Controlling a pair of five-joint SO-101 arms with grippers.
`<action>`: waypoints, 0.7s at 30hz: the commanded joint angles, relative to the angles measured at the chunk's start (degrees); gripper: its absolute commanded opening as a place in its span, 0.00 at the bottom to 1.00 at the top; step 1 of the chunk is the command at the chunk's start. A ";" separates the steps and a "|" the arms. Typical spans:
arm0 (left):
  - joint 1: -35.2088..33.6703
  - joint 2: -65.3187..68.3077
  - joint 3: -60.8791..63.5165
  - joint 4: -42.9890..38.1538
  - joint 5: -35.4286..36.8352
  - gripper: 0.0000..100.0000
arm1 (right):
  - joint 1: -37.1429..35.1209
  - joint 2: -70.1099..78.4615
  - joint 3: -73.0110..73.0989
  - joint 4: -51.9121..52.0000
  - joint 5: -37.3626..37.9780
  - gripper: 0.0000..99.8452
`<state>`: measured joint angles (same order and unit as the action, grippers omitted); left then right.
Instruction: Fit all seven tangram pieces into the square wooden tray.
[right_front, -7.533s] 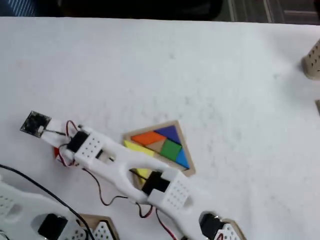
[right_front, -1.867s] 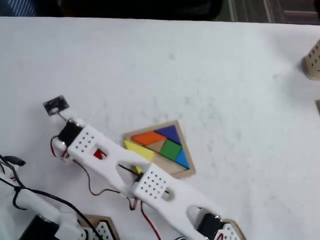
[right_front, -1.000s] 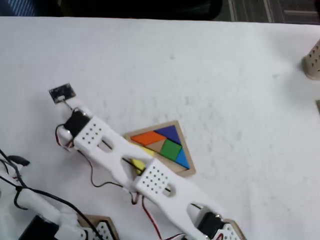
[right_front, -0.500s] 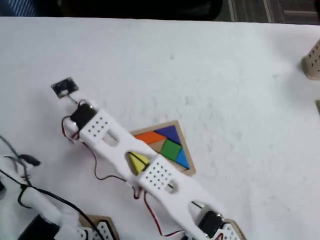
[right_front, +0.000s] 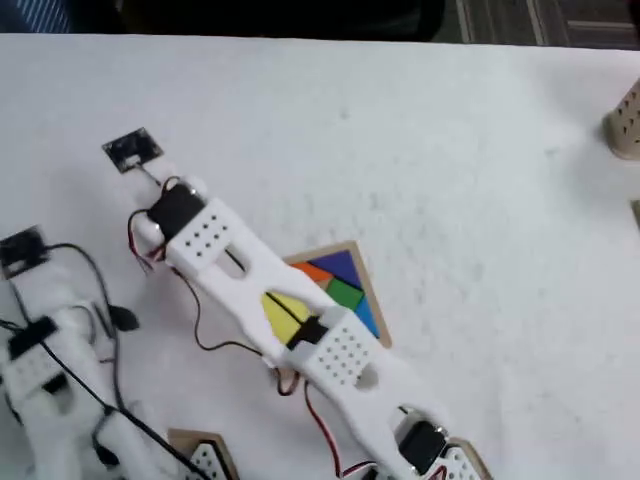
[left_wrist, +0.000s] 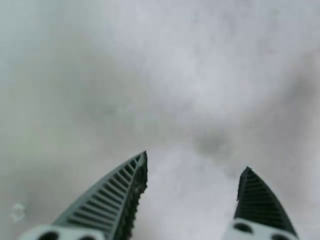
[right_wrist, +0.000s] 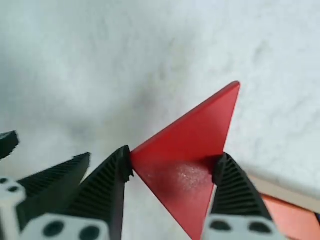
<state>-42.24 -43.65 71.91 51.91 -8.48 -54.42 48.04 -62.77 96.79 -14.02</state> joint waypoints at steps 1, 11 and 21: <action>8.04 -11.56 4.31 -0.79 -3.16 0.10 | 1.54 -11.12 6.86 1.89 0.70 0.06; 10.15 -11.74 5.01 -1.23 -3.87 0.10 | 10.42 -24.57 30.51 0.92 0.97 0.06; 10.24 -11.82 5.01 -1.32 -6.86 0.10 | 15.60 -47.43 65.67 -14.64 5.80 0.06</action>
<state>-33.45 -54.64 77.27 51.82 -13.14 -40.53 10.95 -6.51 87.74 -10.24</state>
